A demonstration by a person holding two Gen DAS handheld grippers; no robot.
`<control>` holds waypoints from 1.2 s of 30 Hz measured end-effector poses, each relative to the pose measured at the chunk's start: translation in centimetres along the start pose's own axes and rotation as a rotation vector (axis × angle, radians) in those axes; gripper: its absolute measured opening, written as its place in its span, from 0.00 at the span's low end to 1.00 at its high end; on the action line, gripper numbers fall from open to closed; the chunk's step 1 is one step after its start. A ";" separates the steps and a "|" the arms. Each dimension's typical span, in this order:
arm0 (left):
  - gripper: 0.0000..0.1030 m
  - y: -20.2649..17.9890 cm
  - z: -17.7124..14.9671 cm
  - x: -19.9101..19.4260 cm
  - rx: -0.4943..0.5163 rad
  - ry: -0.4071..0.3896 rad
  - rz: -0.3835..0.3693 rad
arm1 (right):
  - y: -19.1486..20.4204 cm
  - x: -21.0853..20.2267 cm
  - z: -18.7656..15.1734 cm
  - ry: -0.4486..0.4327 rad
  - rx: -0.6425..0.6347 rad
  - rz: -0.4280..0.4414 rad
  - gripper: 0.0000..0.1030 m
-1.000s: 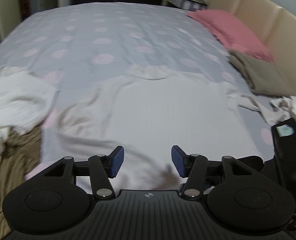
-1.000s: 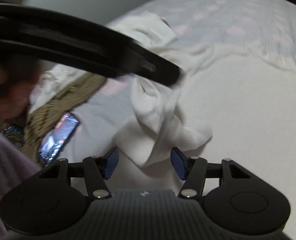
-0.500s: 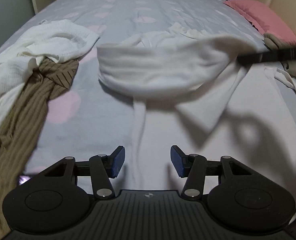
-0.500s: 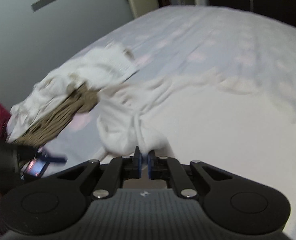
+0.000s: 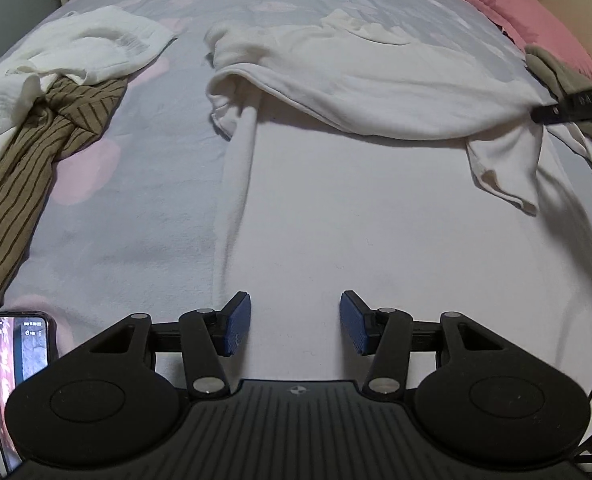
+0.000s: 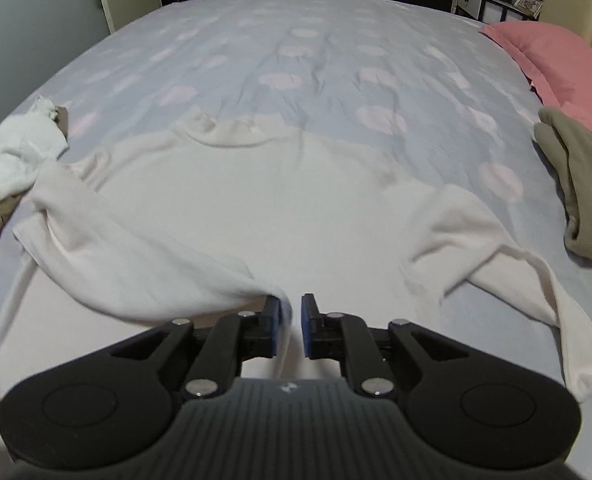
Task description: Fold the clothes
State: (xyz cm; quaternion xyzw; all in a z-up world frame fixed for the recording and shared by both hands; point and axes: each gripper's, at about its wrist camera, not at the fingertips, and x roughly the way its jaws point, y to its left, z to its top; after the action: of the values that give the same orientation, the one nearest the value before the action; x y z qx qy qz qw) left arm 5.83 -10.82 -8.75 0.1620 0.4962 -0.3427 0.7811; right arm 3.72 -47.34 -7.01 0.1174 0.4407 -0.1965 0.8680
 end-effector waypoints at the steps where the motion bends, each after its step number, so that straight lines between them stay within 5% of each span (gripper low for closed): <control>1: 0.46 -0.1 0.0 0.0 -0.003 -0.001 0.001 | -0.3 -0.2 -0.3 -0.001 -0.002 0.001 0.20; 3: 0.46 -0.3 0.2 0.0 -0.002 -0.005 0.003 | -0.7 -0.5 -0.9 -0.004 -0.001 0.004 0.29; 12: 0.47 -0.4 2.1 0.5 -0.009 -0.035 0.017 | -1.2 -1.9 -3.7 0.010 -0.008 0.085 0.30; 23: 0.47 -1.4 3.4 1.8 -0.008 -0.020 0.027 | -1.2 1.6 -6.6 0.121 0.169 0.249 0.37; 25: 0.47 -1.5 3.6 1.9 -0.005 -0.026 0.038 | 0.0 1.7 -6.5 0.103 0.116 0.247 0.24; 26: 0.47 -1.5 3.7 1.9 -0.005 -0.033 0.047 | 0.4 1.7 -6.4 0.097 0.093 0.246 0.06; 36: 0.47 0.7 4.6 2.0 -0.081 -0.054 0.092 | -3.9 -3.6 -2.7 -0.065 0.205 0.240 0.05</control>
State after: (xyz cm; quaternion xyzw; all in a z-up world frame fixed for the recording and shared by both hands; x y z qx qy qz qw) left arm 9.89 -13.81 -8.45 0.1434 0.4804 -0.2901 0.8152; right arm -1.94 -48.97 -5.78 0.2507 0.3730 -0.1391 0.8824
